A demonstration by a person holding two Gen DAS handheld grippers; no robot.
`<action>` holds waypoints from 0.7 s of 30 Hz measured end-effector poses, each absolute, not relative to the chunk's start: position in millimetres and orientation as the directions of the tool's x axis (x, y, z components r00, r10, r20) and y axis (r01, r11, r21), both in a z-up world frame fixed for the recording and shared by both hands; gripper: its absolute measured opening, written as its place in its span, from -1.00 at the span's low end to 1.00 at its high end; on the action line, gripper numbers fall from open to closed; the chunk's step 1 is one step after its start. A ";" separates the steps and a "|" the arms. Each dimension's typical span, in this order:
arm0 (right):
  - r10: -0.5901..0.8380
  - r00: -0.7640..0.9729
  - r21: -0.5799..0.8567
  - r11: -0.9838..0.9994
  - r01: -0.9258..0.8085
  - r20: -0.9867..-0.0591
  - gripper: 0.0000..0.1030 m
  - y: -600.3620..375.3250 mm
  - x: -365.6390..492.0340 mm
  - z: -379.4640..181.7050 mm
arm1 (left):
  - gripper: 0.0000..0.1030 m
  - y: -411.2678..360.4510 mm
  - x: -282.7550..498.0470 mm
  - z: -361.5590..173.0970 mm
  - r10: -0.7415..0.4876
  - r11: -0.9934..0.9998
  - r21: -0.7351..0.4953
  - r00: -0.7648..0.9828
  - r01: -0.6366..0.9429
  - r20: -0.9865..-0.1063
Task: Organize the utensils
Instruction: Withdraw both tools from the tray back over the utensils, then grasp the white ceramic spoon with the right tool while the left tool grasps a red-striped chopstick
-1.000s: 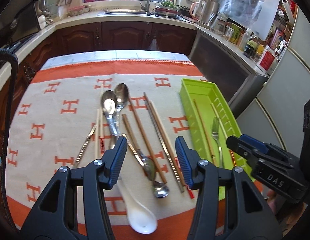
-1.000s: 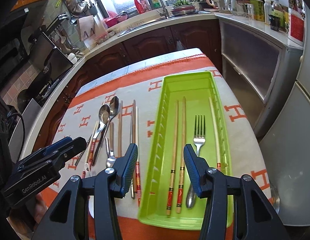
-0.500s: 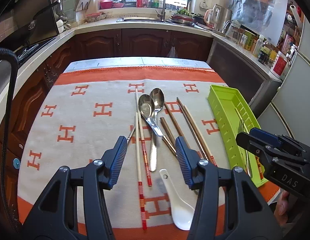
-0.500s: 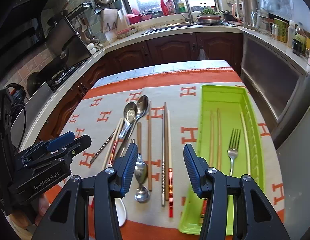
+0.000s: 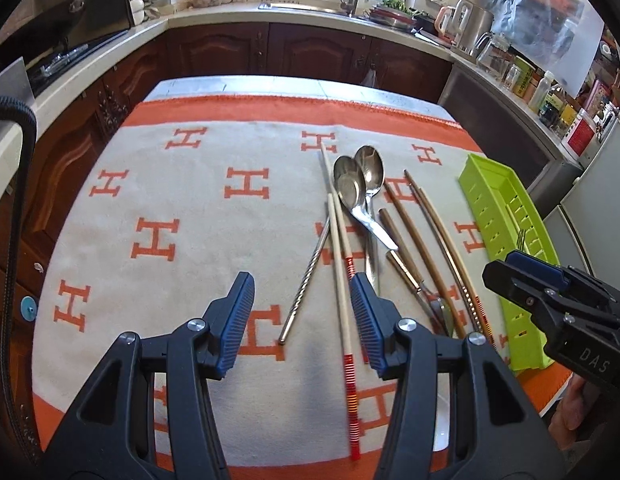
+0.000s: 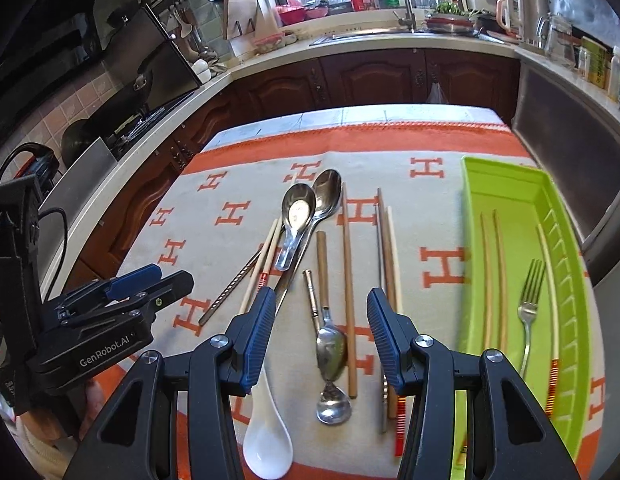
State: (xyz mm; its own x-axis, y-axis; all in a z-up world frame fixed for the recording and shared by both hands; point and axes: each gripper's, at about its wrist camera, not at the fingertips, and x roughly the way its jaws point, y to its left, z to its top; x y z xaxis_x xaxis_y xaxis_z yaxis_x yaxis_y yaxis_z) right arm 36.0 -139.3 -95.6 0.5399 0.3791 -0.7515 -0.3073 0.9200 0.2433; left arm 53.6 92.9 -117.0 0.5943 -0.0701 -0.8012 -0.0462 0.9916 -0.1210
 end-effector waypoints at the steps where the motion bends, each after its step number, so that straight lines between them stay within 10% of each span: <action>1: 0.382 0.531 0.247 0.918 -0.309 -0.756 -0.06 -136.3 39.1 -99.6 | -0.09 95.1 55.4 -120.9 -0.076 0.991 -0.127 0.587 -0.046 -0.806; 21: 0.500 0.317 0.354 0.836 -0.419 -0.806 -0.27 -96.8 47.8 -167.4 | -0.36 93.9 59.1 -156.4 -0.311 0.945 -0.323 0.456 0.054 -0.834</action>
